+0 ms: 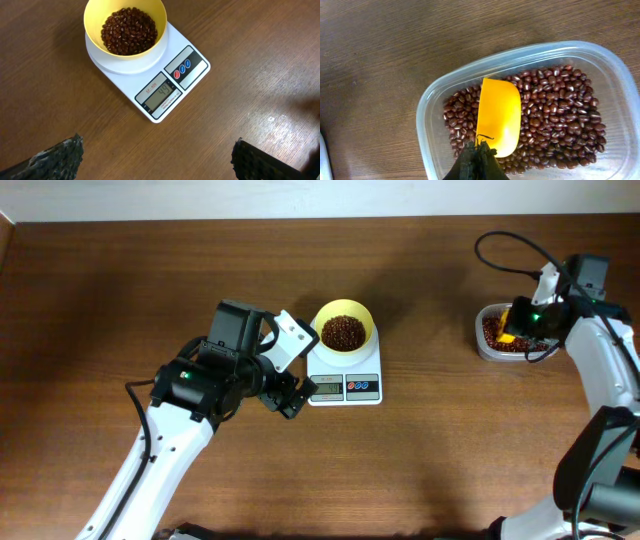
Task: Scoop item into bowl and weigh 50g on scale
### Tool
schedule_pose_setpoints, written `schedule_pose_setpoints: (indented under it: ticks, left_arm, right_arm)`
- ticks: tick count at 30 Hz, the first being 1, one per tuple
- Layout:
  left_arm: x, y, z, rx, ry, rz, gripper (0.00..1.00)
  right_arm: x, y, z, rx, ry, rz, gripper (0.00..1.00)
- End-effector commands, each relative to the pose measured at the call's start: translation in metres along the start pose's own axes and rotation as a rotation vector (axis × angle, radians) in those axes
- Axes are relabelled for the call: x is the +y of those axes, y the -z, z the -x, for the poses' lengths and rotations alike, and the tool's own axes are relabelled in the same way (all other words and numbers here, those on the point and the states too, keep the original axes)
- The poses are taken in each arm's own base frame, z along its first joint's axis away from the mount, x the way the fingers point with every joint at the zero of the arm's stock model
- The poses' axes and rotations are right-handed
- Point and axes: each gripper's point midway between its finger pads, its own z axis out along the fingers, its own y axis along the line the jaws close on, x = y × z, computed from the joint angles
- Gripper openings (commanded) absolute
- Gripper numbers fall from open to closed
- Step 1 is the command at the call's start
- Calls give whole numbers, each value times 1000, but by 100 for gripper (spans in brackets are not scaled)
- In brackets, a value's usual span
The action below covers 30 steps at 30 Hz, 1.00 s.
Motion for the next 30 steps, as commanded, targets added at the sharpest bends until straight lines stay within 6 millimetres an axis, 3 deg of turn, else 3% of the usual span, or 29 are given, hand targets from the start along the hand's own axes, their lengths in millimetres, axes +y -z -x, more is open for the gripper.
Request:
schedule_pose_setpoints:
  ticks: [1,6,14,30]
  left_arm:
    - [0,4,1,-13,-18,9,99]
    - [0,4,1,-13,-18,9,99]
    - [0,4,1,-13,-18,9,99]
    - [0,4,1,-13,-18,9,99]
  right_arm:
    - [5,-7,-4,21,4,4,4]
    - [5,8,-3,20,-1,0,4]
    - [16,56,37,-112,26,4,4]
    - [6,56,28,-74,167,-56,4]
